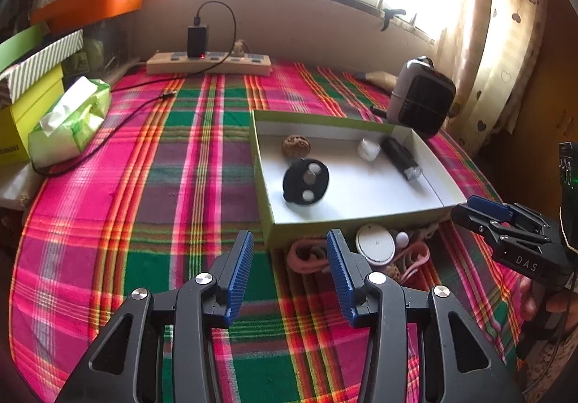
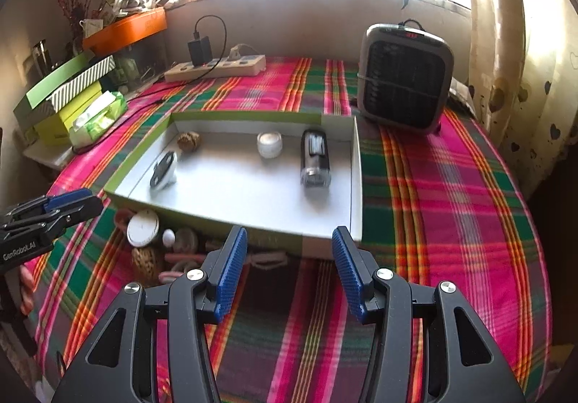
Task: Organize objects
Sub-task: 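Withdraw both open tools from the box toward the items beside it, then move the left tool to the second walnut while the right tool approaches the pink clip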
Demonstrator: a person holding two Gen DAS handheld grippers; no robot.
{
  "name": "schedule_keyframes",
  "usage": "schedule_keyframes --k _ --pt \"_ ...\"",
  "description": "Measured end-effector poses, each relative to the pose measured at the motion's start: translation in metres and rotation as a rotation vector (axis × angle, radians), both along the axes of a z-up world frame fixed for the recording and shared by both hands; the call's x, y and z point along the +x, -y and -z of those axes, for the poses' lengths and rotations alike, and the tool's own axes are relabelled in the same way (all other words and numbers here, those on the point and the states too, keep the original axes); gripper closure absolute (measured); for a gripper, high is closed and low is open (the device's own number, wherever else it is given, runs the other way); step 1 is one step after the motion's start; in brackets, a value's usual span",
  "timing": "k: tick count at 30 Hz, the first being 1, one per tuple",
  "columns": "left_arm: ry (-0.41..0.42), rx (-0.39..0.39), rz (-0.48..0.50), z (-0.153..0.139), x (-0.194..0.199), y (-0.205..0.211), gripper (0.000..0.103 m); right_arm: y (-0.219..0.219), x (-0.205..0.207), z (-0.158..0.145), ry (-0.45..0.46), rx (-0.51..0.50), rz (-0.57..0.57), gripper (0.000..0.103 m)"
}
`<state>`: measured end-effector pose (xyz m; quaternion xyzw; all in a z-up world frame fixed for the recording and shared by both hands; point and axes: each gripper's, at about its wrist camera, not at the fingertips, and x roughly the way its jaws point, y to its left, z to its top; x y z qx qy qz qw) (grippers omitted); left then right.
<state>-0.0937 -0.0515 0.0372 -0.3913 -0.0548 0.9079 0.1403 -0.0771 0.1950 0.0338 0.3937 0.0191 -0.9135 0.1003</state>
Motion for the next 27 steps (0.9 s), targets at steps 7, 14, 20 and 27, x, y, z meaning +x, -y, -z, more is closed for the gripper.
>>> schedule_keyframes --k 7,14,20,27 --pt "0.029 0.008 -0.018 0.012 -0.003 0.005 0.062 -0.002 0.011 0.007 0.012 -0.026 -0.008 0.053" --pt "0.041 0.005 0.028 0.019 -0.007 -0.004 0.062 0.012 0.020 0.007 0.007 -0.040 -0.064 0.053" --pt "0.055 0.014 0.058 0.022 -0.009 -0.008 0.062 0.020 0.024 0.006 0.006 -0.039 -0.088 0.053" --pt "0.067 0.013 0.088 0.025 -0.006 -0.015 0.062 0.030 0.028 0.006 0.003 -0.039 -0.132 0.053"
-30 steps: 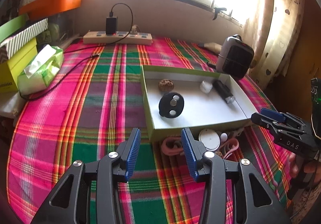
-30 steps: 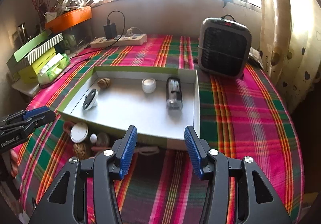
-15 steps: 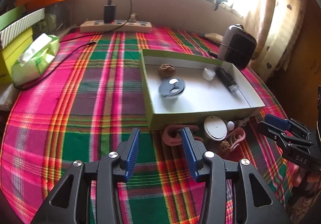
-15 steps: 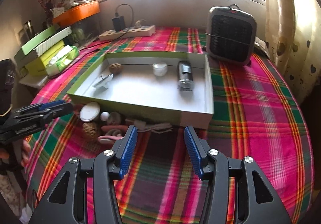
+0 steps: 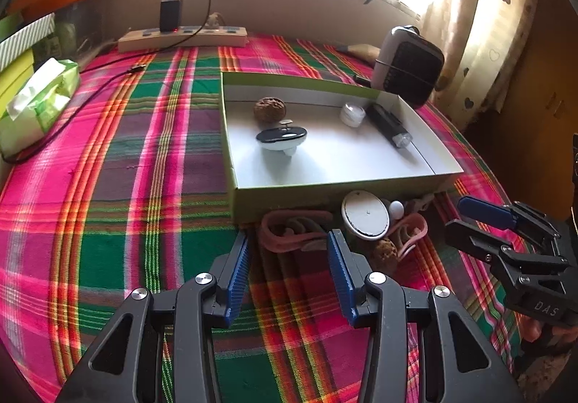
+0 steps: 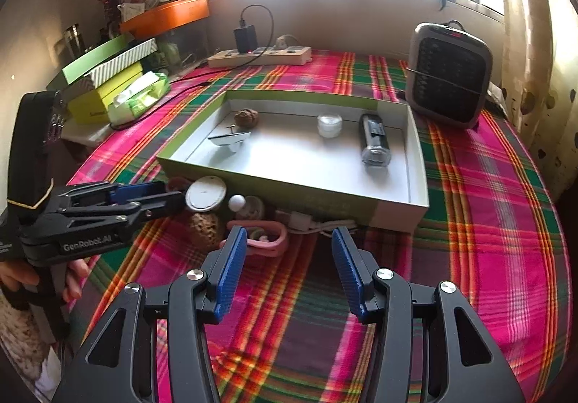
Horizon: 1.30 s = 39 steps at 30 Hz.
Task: Organize objects
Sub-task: 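Move the left tool to the second walnut while the right tool approaches the pink clip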
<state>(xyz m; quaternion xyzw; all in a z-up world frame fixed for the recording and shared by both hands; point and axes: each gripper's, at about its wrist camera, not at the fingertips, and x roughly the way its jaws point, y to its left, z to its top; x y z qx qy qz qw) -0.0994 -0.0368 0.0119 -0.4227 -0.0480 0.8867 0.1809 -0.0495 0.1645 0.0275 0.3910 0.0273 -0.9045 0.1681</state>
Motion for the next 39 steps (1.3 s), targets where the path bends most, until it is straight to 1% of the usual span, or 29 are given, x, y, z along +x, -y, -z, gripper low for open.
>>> schedule_keyframes --k 2,7,12,18,23,26,29,33,36,38,39 --pt "0.002 -0.006 -0.005 0.000 0.000 0.001 0.062 0.001 0.001 0.001 -0.004 0.006 -0.003 0.053" --pt "0.012 0.013 0.007 -0.003 0.008 0.000 0.062 -0.006 -0.001 0.007 0.016 0.012 0.023 0.053" --pt "0.014 0.061 0.042 -0.008 0.018 -0.007 0.062 -0.012 -0.002 0.010 0.026 0.010 0.042 0.053" --pt "0.012 0.051 0.081 -0.010 0.021 -0.023 0.062 -0.016 -0.001 0.010 0.022 0.007 0.052 0.053" --pt "0.033 0.048 0.078 -0.009 0.018 -0.033 0.062 -0.020 -0.001 0.011 0.025 0.004 0.060 0.053" --pt "0.032 0.022 0.083 -0.007 0.018 -0.043 0.062 -0.022 -0.001 0.011 0.028 -0.002 0.064 0.052" --pt "0.040 0.019 0.081 -0.006 0.017 -0.046 0.062 -0.024 -0.001 0.011 0.028 -0.004 0.067 0.053" --pt "0.036 0.009 0.062 -0.007 0.014 -0.048 0.062 -0.025 -0.002 0.013 0.031 -0.006 0.068 0.053" --pt "0.062 0.020 0.038 -0.004 0.011 -0.046 0.062 -0.025 -0.002 0.014 0.035 -0.008 0.067 0.053" --pt "0.068 0.039 0.025 -0.002 0.010 -0.043 0.064 -0.025 -0.002 0.014 0.036 -0.009 0.066 0.053" --pt "0.067 0.040 0.021 -0.002 0.010 -0.043 0.068 -0.026 -0.002 0.014 0.037 -0.008 0.066 0.053"
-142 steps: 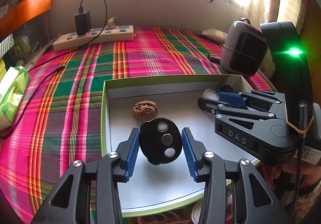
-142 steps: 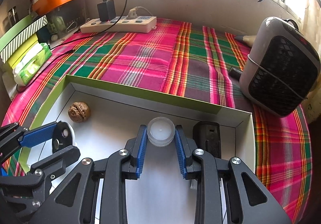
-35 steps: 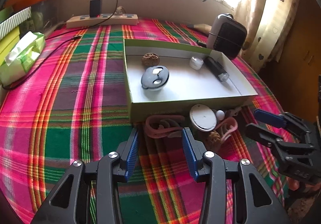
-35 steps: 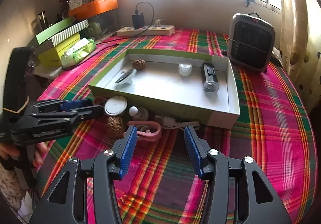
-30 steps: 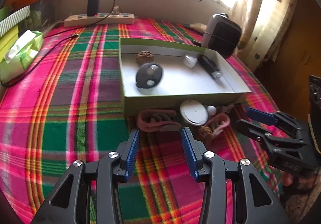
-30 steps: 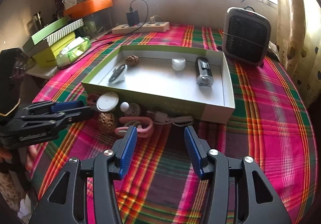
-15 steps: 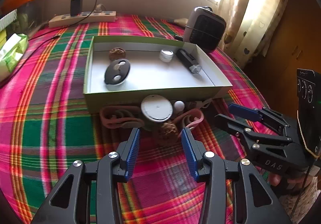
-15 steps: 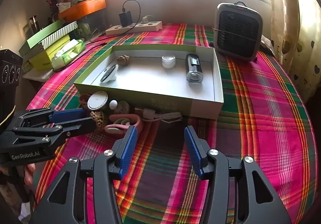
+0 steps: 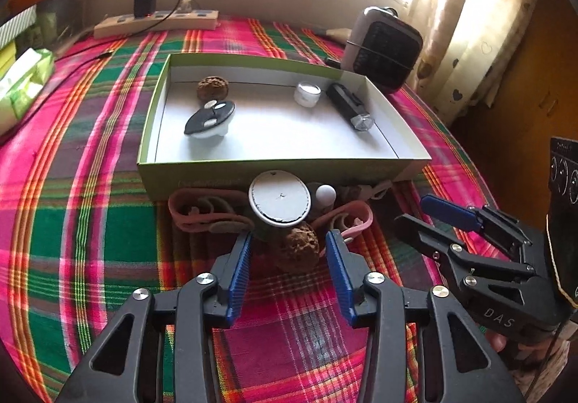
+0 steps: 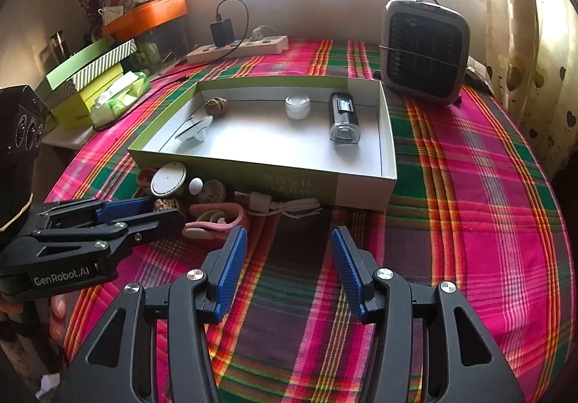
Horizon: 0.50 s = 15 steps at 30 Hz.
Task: Organize objects
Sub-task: 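Move the left tool to the second walnut while the right tool approaches the pink clip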
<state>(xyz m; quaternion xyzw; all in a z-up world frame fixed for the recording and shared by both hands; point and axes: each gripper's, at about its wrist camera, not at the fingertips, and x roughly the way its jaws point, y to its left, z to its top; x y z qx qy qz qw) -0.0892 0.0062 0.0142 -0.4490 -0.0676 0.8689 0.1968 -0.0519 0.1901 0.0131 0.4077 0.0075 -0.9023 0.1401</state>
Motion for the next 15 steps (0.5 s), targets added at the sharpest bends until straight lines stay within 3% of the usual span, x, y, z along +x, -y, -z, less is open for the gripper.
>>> schedule_keyframes --k 4,15 --pt "-0.005 0.004 0.000 -0.0002 0.0020 0.0005 0.076 0.0010 -0.0004 0.0003 0.003 -0.001 -0.003 0.053" --pt "-0.011 0.015 -0.004 -0.0009 0.0097 0.0084 0.076 0.0087 -0.0009 -0.0007 0.003 -0.012 -0.032 0.053"
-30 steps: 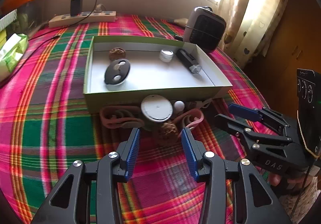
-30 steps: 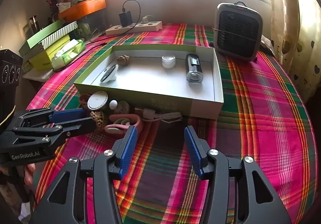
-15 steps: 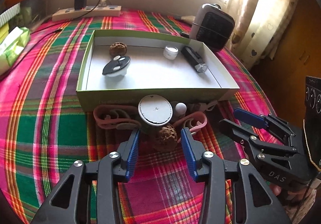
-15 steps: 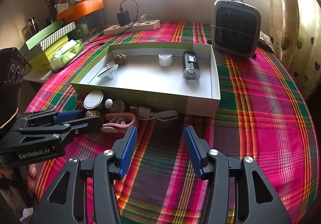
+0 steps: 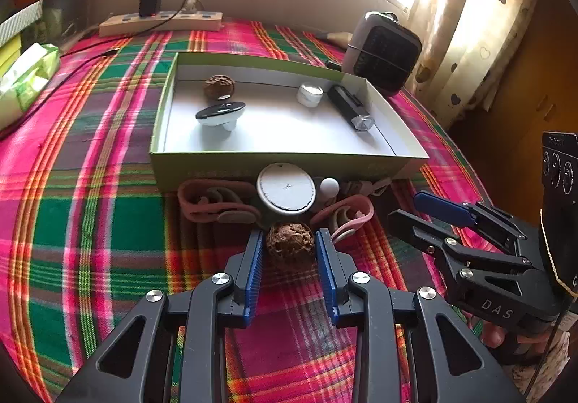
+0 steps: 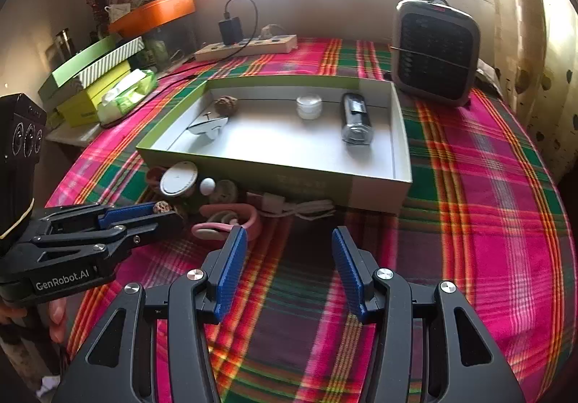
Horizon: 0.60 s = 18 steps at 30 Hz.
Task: Organize objects
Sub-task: 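Move the left tool to the second walnut while the right tool approaches the pink clip, then close the left tool on the walnut and lift it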
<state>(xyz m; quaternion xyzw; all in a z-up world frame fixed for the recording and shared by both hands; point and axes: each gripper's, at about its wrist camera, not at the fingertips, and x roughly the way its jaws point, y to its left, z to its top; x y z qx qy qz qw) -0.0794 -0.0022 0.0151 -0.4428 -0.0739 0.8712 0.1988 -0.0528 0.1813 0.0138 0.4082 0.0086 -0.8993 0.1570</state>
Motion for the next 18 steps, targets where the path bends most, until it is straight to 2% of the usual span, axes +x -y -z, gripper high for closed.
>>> schedule_keyframes --k 18 --pt "-0.002 0.007 -0.064 0.001 0.008 0.033 0.076 0.036 -0.010 0.005 0.015 -0.032 -0.189 0.053"
